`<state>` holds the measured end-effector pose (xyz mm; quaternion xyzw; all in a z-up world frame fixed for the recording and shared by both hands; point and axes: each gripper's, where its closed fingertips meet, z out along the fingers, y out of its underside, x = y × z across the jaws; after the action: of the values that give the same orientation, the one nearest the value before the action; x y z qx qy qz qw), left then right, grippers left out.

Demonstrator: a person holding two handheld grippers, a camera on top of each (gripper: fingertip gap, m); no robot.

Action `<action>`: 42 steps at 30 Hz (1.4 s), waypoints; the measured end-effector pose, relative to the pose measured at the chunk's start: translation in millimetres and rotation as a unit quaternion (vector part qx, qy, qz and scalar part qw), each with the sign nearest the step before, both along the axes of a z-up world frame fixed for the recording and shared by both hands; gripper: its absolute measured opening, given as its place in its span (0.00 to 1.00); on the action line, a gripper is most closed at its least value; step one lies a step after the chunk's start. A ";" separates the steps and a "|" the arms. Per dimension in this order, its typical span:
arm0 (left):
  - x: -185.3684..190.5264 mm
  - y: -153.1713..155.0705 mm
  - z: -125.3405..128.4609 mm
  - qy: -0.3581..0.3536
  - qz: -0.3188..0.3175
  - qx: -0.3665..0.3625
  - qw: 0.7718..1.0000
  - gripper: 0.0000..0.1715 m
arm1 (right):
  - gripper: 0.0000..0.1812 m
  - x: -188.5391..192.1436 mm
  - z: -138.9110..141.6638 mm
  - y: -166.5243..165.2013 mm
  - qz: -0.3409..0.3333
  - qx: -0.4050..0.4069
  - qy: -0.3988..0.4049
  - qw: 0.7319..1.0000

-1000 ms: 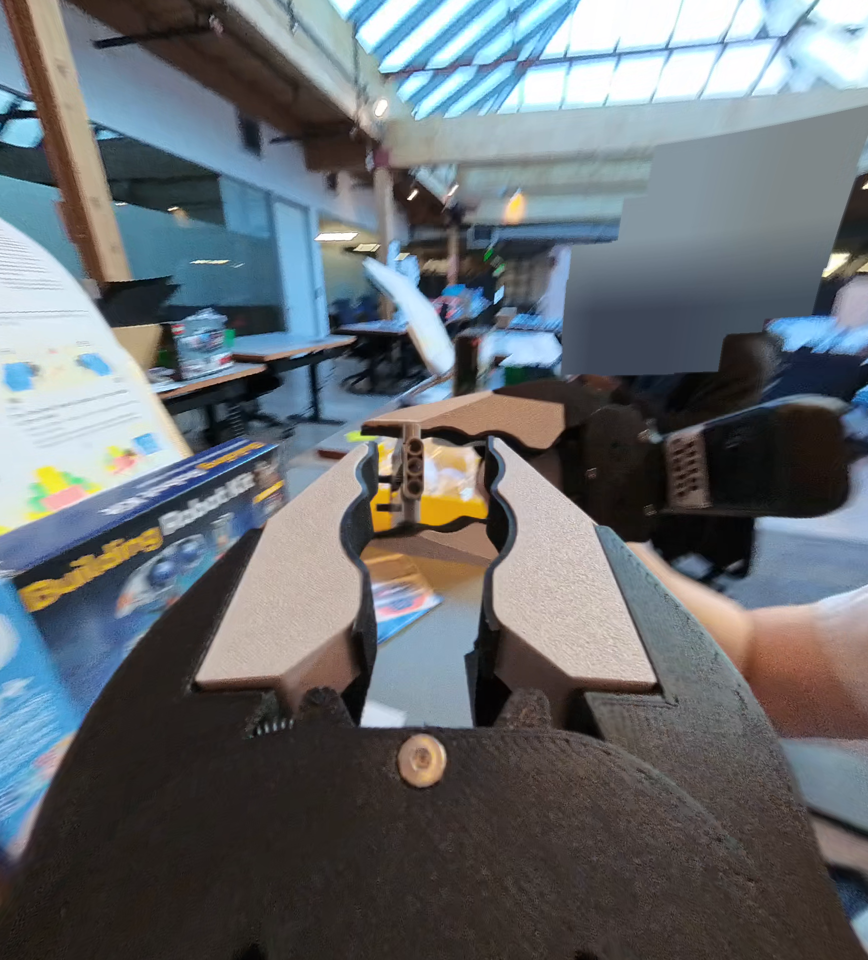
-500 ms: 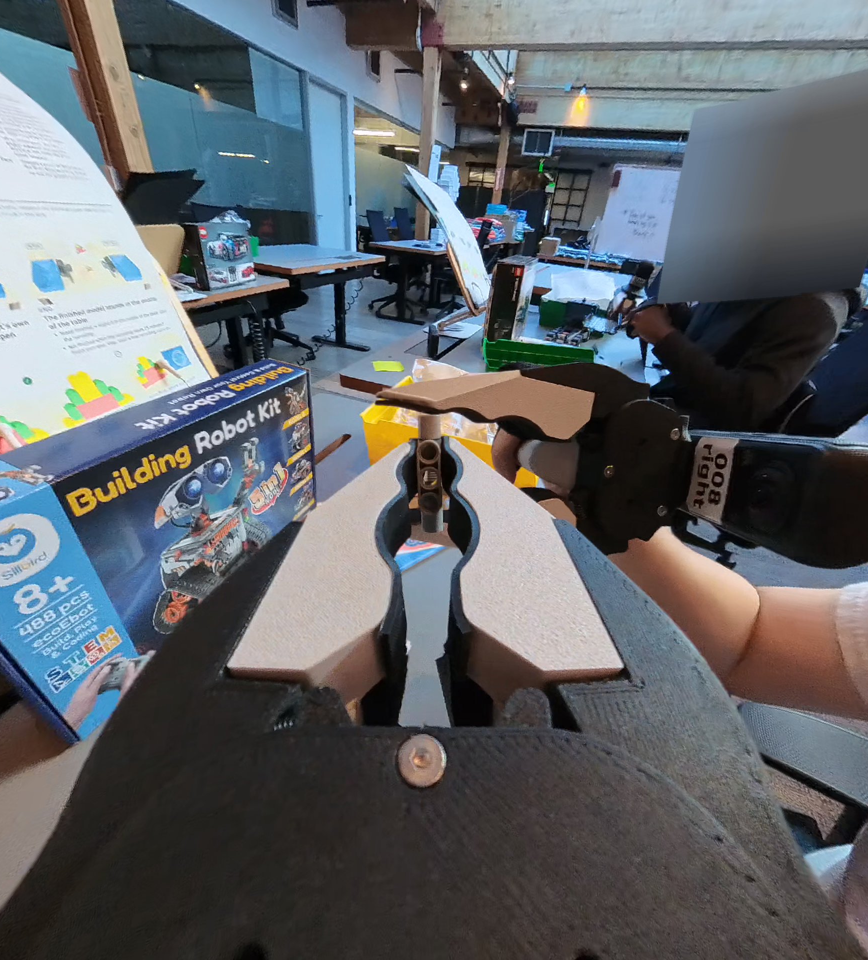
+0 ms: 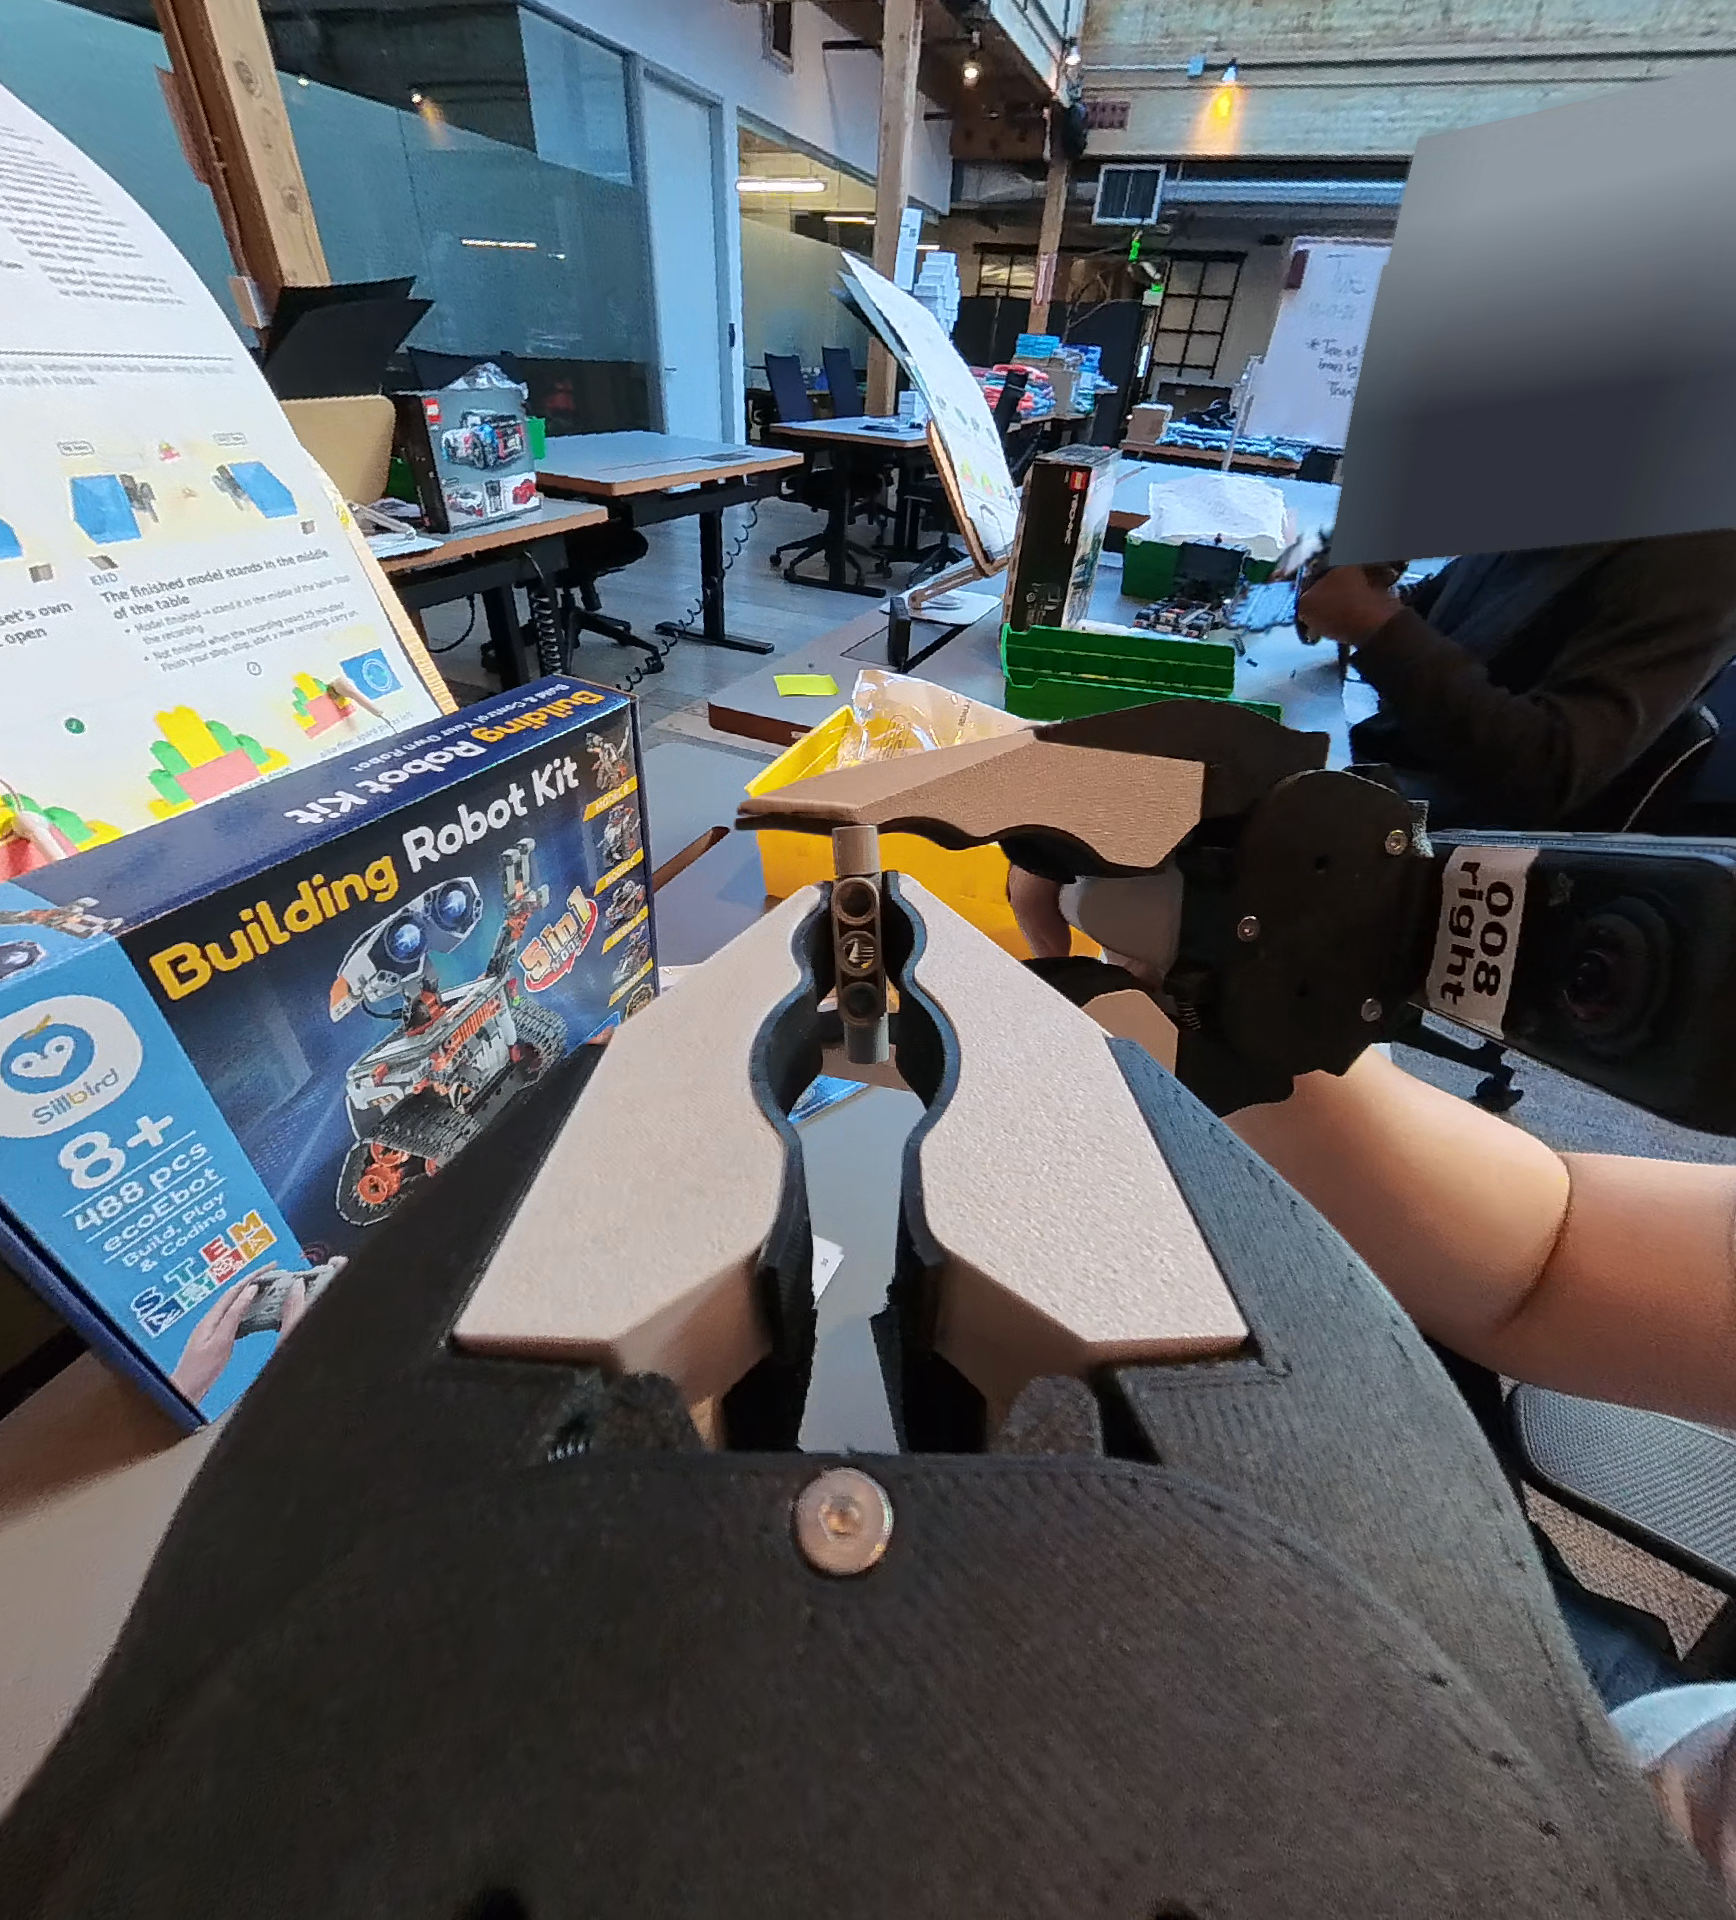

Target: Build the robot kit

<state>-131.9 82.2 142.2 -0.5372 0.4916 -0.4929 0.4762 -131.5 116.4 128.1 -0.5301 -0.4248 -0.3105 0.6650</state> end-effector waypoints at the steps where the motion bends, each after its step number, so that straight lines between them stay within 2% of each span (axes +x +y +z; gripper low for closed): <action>1: 0.1 1.1 -0.5 0.000 0.001 -0.001 1.000 0.03 | 0.25 0.0 0.2 1.2 0.000 0.002 0.002 1.000; 7: -7.3 0.0 10.4 -0.042 -0.039 -0.060 0.997 0.03 | 0.27 3.2 4.6 -1.6 0.033 0.012 0.002 0.999; 12: -12.1 -8.7 15.5 -0.056 -0.082 -0.079 0.992 0.03 | 0.24 0.9 9.8 -13.1 0.074 0.013 0.018 0.997; 20: -12.8 -5.0 14.5 -0.066 -0.095 -0.103 0.988 0.03 | 0.23 4.3 8.8 -9.8 0.046 0.002 0.019 0.999; 23: -11.8 2.0 11.5 -0.066 -0.088 -0.117 0.987 0.21 | 0.23 5.2 8.7 -9.7 0.048 -0.003 0.025 0.999; 24: -10.9 0.8 14.6 -0.080 -0.093 -0.118 0.985 0.20 | 0.23 6.3 10.1 -9.2 0.043 -0.002 0.032 0.999; 26: -7.3 -6.9 13.4 -0.081 -0.116 -0.110 0.984 0.03 | 0.24 7.3 13.9 -9.6 0.039 0.009 0.039 0.998; 27: -6.3 -5.0 13.1 -0.080 -0.110 -0.111 0.984 0.03 | 0.24 7.5 13.6 -8.7 0.041 0.007 0.044 0.998; 28: -6.5 -3.6 13.2 -0.081 -0.110 -0.117 0.984 0.03 | 0.25 5.5 12.4 -8.8 0.056 -0.002 0.057 0.997; 30: -11.8 2.1 19.4 -0.105 -0.114 -0.144 0.977 0.03 | 0.38 -3.3 14.8 -17.8 0.126 -0.005 0.084 0.989; 32: -19.0 5.6 23.3 -0.120 -0.129 -0.172 0.969 0.03 | 0.42 1.3 25.9 -30.2 0.191 0.023 0.130 0.973; 35: -22.7 3.8 23.0 -0.119 -0.154 -0.203 0.960 0.02 | 0.45 6.1 29.2 -41.8 0.283 -0.014 0.210 0.936; 39: -21.1 -0.6 23.3 -0.124 -0.191 -0.245 0.942 0.02 | 0.34 4.6 27.4 -52.3 0.288 0.020 0.153 0.945; 42: -18.7 -4.4 21.4 -0.116 -0.201 -0.250 0.940 0.03 | 0.28 0.1 29.6 -59.5 0.285 0.050 0.116 0.950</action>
<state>-150.6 77.7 163.6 -0.4679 0.3916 -0.7444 0.2712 -131.4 56.9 157.7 -0.3853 -0.4619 -0.0645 0.7963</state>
